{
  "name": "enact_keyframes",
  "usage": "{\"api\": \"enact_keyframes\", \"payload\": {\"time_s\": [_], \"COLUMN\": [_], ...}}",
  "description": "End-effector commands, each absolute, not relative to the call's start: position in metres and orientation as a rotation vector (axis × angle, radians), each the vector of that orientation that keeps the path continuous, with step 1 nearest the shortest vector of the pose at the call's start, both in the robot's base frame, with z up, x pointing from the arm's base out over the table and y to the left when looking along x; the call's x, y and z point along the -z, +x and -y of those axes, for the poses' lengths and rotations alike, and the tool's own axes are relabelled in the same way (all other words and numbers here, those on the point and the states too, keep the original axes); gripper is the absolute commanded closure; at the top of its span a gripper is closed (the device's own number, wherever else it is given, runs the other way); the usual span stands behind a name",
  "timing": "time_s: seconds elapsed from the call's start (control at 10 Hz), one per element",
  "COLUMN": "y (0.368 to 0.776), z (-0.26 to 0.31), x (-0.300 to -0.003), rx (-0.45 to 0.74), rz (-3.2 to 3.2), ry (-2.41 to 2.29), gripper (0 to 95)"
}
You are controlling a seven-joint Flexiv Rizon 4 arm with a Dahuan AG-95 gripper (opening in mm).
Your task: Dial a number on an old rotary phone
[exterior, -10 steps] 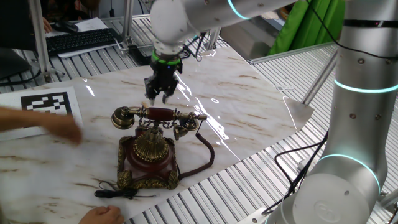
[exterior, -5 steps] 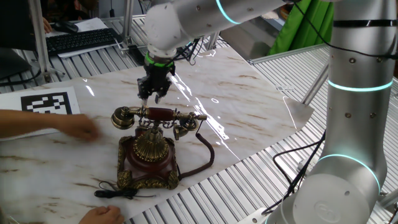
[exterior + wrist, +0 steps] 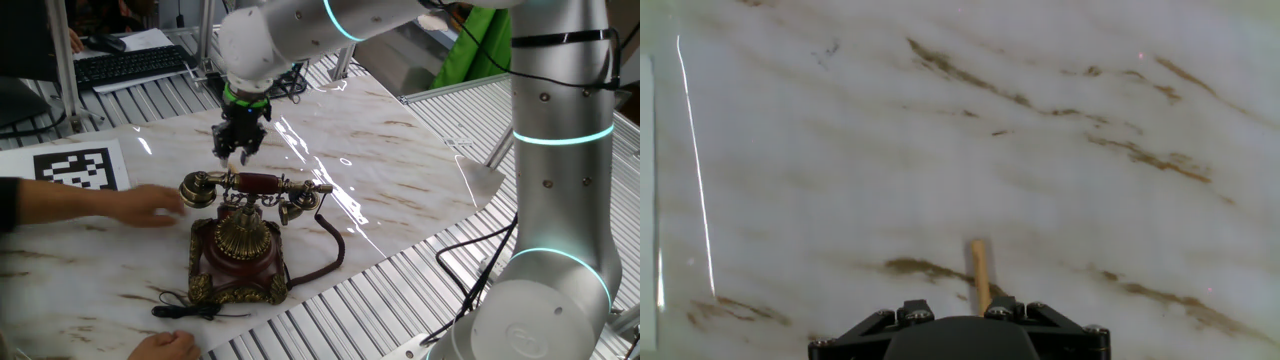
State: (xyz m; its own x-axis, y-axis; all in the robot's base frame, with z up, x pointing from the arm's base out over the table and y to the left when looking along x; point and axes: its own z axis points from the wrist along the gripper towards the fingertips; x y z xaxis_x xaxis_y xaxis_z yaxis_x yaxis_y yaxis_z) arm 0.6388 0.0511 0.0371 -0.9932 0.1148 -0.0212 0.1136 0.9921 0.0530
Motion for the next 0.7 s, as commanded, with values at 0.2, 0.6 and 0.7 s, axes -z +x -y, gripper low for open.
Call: {"api": "enact_keyframes", "payload": {"time_s": [0.2, 0.6, 0.7], "y": [0.648, 0.651, 0.652], "z": [-0.049, -0.043, -0.042], "x": [-0.027, -0.017, -0.015], "rx": [-0.086, -0.09, -0.089], "rz": [-3.102, -3.091, -3.088], "ry": [0.156, 0.136, 0.131], "gripper": [57.0, 57.0, 57.0]}}
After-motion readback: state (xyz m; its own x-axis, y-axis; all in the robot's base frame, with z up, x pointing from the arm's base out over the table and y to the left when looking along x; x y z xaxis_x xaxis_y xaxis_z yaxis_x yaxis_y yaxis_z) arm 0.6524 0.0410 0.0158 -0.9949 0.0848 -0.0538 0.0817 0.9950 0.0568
